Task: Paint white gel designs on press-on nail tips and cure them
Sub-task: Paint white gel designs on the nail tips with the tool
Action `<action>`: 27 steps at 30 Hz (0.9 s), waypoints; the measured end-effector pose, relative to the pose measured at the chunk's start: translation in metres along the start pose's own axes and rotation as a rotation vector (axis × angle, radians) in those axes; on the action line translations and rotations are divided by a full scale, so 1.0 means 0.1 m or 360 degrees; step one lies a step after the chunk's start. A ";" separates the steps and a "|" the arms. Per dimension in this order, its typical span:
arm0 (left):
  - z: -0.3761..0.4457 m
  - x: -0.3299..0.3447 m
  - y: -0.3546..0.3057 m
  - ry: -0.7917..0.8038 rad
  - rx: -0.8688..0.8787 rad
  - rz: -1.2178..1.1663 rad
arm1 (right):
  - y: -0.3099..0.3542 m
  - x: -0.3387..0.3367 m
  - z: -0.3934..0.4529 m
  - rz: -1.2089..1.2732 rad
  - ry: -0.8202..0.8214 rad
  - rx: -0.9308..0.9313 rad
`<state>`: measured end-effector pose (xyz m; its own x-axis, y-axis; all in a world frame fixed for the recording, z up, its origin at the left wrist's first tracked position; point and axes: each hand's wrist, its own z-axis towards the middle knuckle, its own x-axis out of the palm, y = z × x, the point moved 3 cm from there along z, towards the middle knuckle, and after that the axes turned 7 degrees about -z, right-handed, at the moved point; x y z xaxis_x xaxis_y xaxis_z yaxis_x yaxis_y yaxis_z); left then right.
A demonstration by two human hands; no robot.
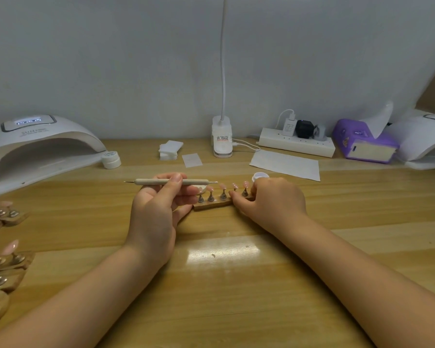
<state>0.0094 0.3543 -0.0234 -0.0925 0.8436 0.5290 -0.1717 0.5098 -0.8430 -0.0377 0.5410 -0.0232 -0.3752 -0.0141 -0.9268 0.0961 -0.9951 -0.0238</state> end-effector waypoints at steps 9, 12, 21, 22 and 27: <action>0.03 -0.03 -0.01 -0.0007 0.0006 -0.0028 | -0.03 -0.13 -0.05 -0.0080 -0.0153 -0.0066; 0.03 -0.03 0.00 -0.0007 0.0008 -0.0034 | 0.05 -0.19 -0.11 -0.0002 -0.0324 -0.0295; 0.03 -0.03 0.02 0.0031 0.0002 0.0004 | 0.25 -0.04 -0.17 0.0023 -0.0156 -0.0311; 0.02 -0.03 0.02 0.0034 0.0001 0.0011 | 0.25 -0.02 -0.17 0.0019 -0.0129 -0.0291; 0.01 0.00 0.02 0.0047 -0.0014 0.0022 | 0.25 0.01 -0.16 -0.0022 -0.0140 -0.0237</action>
<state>0.0080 0.3552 -0.0251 -0.0659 0.8551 0.5143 -0.1618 0.4994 -0.8511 -0.0215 0.5179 -0.0308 -0.4561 -0.0155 -0.8898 0.2233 -0.9699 -0.0975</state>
